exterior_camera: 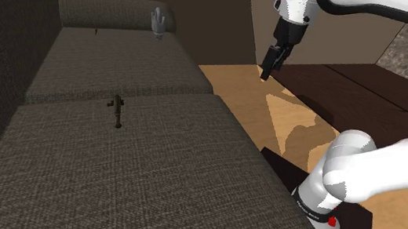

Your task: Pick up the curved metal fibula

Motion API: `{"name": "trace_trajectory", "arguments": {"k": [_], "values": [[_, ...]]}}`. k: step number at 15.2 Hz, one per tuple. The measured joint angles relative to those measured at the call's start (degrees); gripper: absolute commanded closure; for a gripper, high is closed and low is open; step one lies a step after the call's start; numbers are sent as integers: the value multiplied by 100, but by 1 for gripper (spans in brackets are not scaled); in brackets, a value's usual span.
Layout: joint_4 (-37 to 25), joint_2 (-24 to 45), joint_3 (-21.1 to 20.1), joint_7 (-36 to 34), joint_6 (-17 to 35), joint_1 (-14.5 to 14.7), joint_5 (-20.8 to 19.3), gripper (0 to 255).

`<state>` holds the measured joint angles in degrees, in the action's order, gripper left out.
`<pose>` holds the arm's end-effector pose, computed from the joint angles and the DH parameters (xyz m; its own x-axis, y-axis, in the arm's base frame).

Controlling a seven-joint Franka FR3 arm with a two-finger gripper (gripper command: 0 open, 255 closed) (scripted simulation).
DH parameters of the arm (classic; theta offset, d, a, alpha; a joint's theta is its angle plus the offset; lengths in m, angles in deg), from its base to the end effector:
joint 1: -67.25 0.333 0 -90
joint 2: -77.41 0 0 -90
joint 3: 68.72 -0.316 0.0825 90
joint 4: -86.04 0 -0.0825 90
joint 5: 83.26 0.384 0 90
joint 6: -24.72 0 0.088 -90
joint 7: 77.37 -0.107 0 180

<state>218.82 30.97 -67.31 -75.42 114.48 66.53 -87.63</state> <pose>0.2995 -0.0221 0.6159 0.9983 0.0031 0.0575 -0.0004 -0.9982 0.0602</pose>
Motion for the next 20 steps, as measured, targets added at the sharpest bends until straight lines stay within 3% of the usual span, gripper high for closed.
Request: {"name": "trace_trajectory", "arguments": {"k": [4,11,20], "values": [[11,118,-227,-369,123,31,199,0],[-139,766,-1025,-1644,662,127,807,0],[-1026,2119,-2050,-3327,1294,121,1194,0]]}}
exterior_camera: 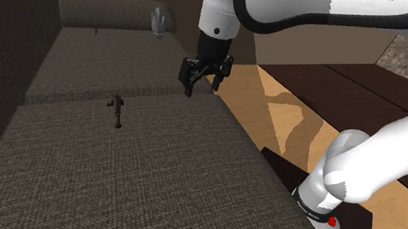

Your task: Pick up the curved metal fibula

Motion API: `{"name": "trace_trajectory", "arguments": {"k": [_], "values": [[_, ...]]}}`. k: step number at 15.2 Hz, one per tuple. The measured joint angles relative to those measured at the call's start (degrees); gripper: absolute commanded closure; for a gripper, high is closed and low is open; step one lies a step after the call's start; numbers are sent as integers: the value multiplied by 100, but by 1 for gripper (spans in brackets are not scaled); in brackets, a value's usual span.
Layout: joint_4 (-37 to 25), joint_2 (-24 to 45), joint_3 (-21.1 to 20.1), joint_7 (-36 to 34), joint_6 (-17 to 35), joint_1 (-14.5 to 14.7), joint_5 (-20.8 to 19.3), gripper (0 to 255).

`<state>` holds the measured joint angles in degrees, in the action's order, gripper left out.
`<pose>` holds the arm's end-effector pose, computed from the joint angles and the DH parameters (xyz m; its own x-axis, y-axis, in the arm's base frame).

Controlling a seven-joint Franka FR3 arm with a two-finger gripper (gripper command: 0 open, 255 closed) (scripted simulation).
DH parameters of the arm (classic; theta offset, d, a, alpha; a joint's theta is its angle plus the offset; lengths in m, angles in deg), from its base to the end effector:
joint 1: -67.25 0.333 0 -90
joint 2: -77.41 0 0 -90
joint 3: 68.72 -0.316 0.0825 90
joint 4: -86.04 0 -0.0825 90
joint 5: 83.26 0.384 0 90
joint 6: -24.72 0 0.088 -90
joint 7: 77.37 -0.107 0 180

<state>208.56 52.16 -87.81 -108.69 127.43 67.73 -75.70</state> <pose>0.3995 0.1767 0.5766 0.9653 -0.2517 0.0689 -0.2501 -0.9677 -0.0309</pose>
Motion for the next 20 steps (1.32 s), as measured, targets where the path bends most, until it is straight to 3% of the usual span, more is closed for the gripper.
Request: {"name": "trace_trajectory", "arguments": {"k": [6,12,16,20], "values": [[-864,1120,-610,-1153,359,-44,-153,0],[-2008,2461,-1083,-2377,559,45,-711,0],[-3075,3494,-1214,-3160,469,305,-1261,0],[-3217,3777,-1207,-3373,592,400,-1413,0]]}}
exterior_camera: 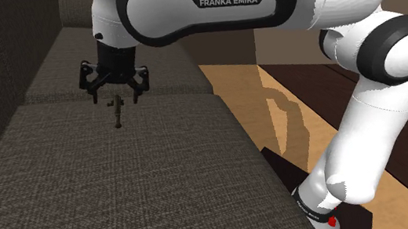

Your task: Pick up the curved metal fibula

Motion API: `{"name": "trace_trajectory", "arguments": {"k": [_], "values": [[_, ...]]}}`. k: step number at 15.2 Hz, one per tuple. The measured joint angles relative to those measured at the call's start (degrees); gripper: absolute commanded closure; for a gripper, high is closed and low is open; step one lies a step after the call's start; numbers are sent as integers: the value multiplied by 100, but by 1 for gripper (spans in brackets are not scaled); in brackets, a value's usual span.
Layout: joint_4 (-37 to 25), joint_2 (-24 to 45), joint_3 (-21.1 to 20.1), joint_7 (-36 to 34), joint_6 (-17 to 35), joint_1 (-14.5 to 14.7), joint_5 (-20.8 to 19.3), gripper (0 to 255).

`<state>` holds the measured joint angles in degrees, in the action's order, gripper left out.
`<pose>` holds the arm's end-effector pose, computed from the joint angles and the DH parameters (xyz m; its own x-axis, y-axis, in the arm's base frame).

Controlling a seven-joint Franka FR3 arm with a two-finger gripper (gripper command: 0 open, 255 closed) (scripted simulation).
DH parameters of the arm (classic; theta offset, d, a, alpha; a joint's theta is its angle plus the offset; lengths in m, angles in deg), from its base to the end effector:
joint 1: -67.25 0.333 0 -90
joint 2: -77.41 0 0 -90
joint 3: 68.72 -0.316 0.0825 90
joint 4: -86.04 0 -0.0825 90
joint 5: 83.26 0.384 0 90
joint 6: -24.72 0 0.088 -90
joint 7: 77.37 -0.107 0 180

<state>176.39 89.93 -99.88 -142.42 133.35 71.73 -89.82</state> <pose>0.5374 0.3381 0.5387 0.8737 -0.4833 0.0557 -0.4747 -0.8720 -0.1198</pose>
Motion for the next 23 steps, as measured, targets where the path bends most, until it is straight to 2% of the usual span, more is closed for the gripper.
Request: {"name": "trace_trajectory", "arguments": {"k": [5,6,16,23], "values": [[326,45,13,-35,364,-5,-33,0],[352,39,14,-32,386,-8,-31,255],[376,29,15,-30,410,-13,-27,255],[-52,4,-1,-7,-42,4,-1,255]]}}
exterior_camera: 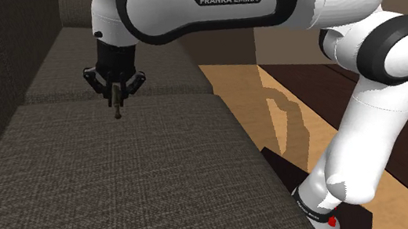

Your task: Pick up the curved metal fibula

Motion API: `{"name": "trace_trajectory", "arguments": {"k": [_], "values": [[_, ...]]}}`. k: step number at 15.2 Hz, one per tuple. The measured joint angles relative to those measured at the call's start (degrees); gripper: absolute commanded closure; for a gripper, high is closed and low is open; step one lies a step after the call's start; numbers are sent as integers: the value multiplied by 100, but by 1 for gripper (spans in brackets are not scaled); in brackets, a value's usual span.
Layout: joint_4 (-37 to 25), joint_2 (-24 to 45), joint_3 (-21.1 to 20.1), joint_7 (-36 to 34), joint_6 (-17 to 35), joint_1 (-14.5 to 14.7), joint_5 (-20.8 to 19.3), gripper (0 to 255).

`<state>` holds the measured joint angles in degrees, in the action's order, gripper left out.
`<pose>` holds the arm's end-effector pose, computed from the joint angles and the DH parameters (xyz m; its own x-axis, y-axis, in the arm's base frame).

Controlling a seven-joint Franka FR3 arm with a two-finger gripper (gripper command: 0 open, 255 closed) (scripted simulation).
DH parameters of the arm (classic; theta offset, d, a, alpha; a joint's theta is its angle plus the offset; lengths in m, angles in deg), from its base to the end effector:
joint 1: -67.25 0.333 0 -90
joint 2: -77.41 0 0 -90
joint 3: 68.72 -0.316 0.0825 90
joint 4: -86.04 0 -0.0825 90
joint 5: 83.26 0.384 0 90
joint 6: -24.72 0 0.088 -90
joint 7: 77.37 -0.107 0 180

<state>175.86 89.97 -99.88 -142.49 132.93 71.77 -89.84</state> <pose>0.5377 0.3381 0.5421 0.8729 -0.4846 0.0562 -0.4758 -0.8712 -0.1209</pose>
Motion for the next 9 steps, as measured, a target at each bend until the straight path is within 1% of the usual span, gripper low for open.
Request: {"name": "trace_trajectory", "arguments": {"k": [9], "values": [[-761,93,-19,-10,-679,76,-42,255]]}}
